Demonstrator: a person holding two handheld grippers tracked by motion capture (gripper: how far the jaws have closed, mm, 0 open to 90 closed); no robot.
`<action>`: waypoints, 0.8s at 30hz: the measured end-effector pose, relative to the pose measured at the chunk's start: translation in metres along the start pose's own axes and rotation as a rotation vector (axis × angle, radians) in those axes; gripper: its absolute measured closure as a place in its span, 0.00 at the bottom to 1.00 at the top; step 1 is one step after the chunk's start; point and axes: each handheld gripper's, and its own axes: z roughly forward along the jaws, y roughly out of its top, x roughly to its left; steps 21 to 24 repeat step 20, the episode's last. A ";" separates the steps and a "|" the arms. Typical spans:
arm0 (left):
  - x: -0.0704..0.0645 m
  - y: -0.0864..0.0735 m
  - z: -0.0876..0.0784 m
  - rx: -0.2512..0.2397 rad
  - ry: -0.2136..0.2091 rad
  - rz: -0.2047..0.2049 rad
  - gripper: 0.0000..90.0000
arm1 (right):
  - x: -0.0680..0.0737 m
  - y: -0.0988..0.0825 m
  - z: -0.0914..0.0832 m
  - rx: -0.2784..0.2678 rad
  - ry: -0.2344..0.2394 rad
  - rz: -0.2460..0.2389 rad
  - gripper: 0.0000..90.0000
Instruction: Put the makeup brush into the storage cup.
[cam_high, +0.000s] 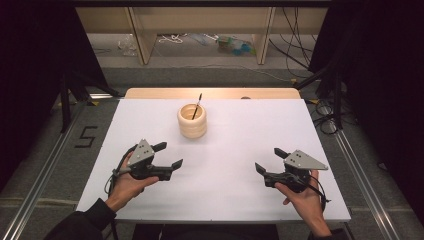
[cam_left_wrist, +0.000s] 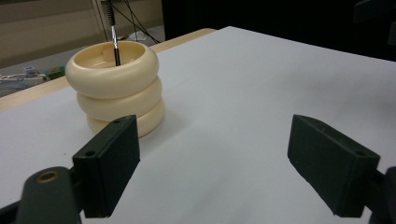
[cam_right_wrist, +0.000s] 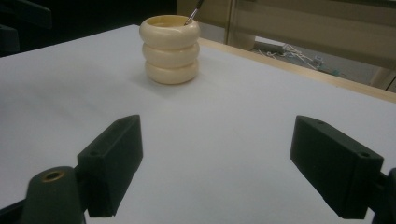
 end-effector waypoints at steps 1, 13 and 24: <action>0.000 0.000 -0.001 0.002 0.007 -0.002 0.19 | 0.000 0.000 0.000 0.005 -0.002 -0.002 0.20; 0.001 0.000 -0.001 -0.005 0.006 -0.006 0.19 | -0.002 0.000 0.000 -0.010 -0.018 -0.030 0.20; 0.001 -0.001 0.000 -0.004 0.005 -0.007 0.19 | -0.002 0.000 0.000 -0.007 -0.015 -0.029 0.20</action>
